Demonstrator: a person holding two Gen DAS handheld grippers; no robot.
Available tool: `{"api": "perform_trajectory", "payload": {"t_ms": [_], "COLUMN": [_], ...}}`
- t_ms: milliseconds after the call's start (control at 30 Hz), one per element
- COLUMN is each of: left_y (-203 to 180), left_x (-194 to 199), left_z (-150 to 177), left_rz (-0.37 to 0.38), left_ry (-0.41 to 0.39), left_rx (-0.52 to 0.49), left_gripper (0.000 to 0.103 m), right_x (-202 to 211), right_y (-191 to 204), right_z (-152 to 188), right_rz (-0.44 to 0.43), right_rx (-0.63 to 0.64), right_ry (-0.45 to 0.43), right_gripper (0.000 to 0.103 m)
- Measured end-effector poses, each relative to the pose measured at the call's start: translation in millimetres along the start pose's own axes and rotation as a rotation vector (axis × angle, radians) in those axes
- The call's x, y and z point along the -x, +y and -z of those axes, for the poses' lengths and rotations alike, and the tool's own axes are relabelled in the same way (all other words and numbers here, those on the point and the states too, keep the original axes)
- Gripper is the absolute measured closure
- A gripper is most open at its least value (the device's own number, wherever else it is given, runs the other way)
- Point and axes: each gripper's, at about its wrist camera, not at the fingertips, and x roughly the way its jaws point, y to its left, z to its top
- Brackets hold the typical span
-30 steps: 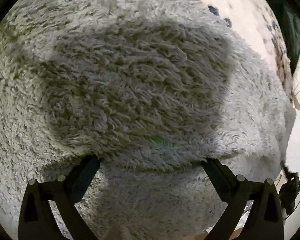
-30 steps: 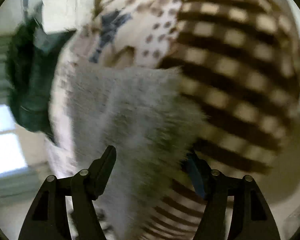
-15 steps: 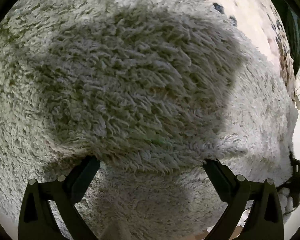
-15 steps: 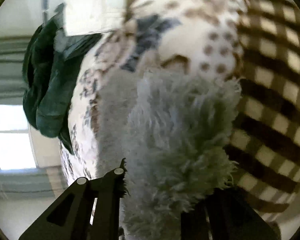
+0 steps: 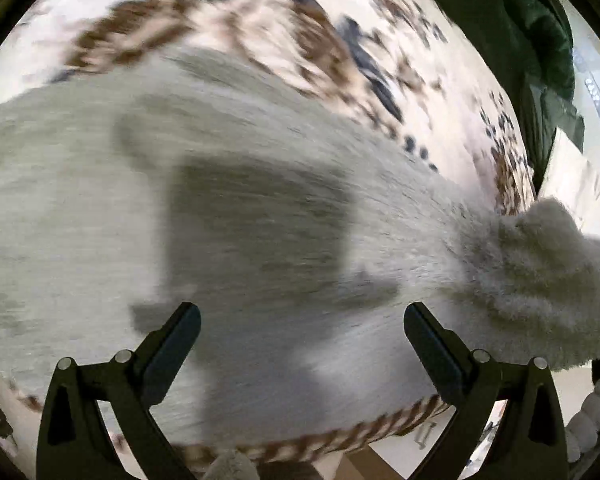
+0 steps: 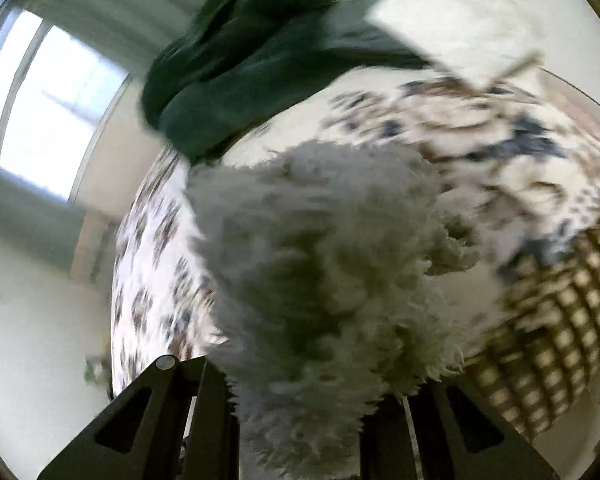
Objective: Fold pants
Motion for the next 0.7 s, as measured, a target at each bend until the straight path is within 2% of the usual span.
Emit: {"api": "perform_trajectory", "payload": {"t_ms": [100, 200, 367, 467, 533, 600, 700], "left_y": [36.4, 72.5, 131.6, 156.2, 162.8, 162.4, 149.4], "left_x": [32.7, 51.3, 65.7, 70.1, 71.7, 73.5, 77.3], "left_z": [13.6, 29.3, 35.5, 39.7, 40.1, 37.8, 30.4], "left_rz": [-0.012, -0.024, -0.073, -0.062, -0.04, -0.009, 0.056], "left_ry": [-0.039, -0.077, -0.117, -0.117, -0.121, -0.125, -0.133], "left_rx": [0.051, 0.114, 0.186, 0.243, 0.271, 0.278, 0.249], "left_gripper": [0.0, 0.0, 0.0, 0.0, 0.0, 0.0, 0.0], "right_x": [-29.1, -73.6, -152.7, -180.7, -172.9, -156.4, -129.7], "right_y": [54.2, 97.9, 149.0, 163.3, 174.4, 178.0, 162.6], "right_z": [38.6, 91.9, 196.7, 243.2, 257.5, 259.3, 240.3], "right_rz": [-0.02, -0.01, 0.106, 0.159, 0.105, 0.02, -0.019], "right_rx": [0.108, 0.224, 0.494, 0.6, 0.648, 0.635, 0.555], "right_ry": [0.083, 0.188, 0.378, 0.528, 0.555, 0.578, 0.573], "right_gripper": [0.086, 0.086, 0.086, 0.069, 0.04, 0.031, 0.022]}}
